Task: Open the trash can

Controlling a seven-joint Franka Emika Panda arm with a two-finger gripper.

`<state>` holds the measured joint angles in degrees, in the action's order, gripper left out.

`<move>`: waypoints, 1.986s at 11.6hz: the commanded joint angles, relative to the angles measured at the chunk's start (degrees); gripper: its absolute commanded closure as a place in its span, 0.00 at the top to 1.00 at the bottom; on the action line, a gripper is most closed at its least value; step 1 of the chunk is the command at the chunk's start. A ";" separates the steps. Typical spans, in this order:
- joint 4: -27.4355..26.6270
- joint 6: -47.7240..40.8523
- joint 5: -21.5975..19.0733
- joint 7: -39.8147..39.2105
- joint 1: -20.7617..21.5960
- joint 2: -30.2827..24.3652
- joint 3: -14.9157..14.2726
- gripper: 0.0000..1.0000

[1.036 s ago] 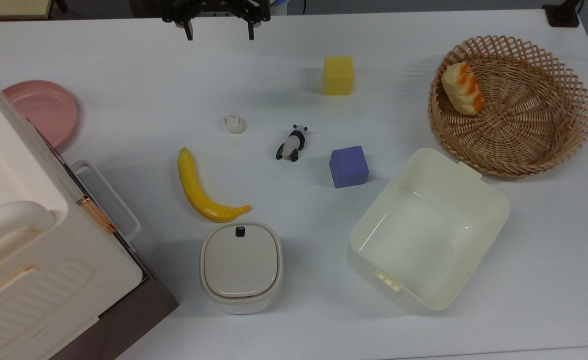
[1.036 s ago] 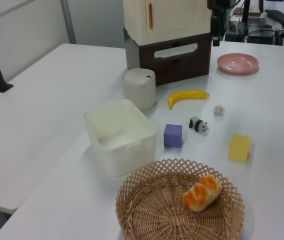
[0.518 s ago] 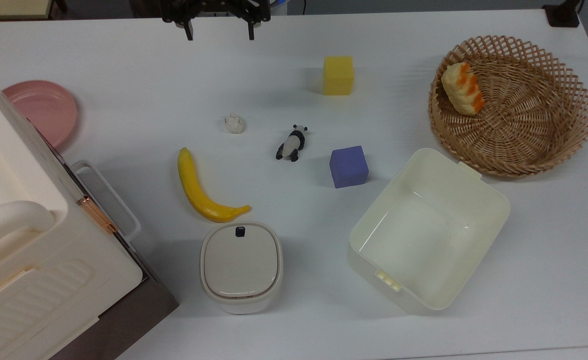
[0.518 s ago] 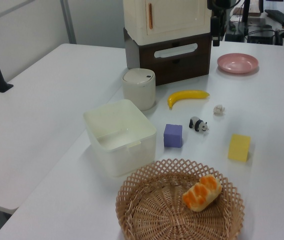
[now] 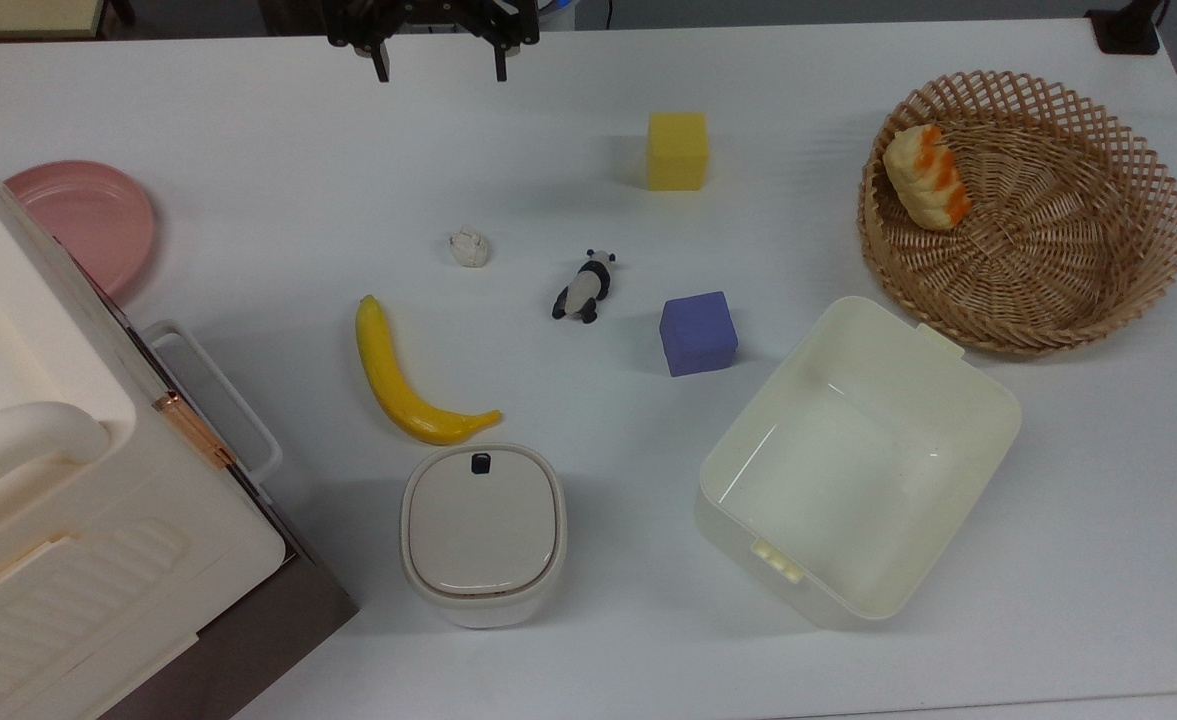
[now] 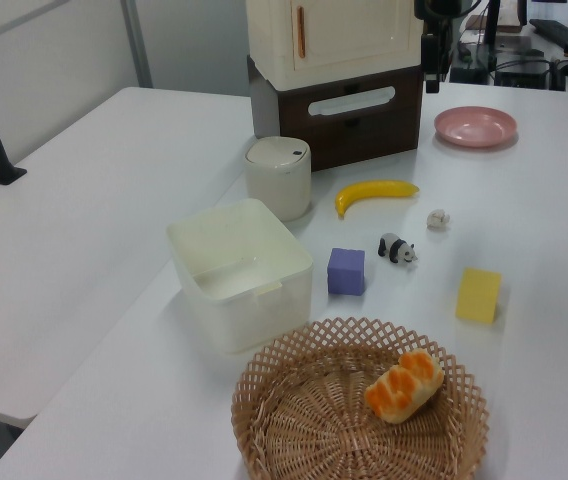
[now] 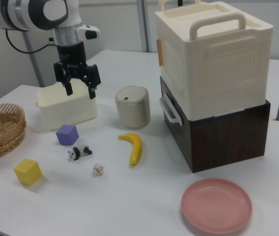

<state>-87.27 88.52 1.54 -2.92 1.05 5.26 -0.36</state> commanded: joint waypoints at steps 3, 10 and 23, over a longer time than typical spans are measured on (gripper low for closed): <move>-0.71 -0.45 0.56 -0.33 0.71 -0.78 -0.17 0.70; -0.63 1.65 0.13 -1.21 0.89 -0.43 -0.17 0.00; 8.87 47.51 -1.11 5.82 2.73 20.73 -0.87 0.00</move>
<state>-80.24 129.50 0.86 0.60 2.78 21.55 -0.19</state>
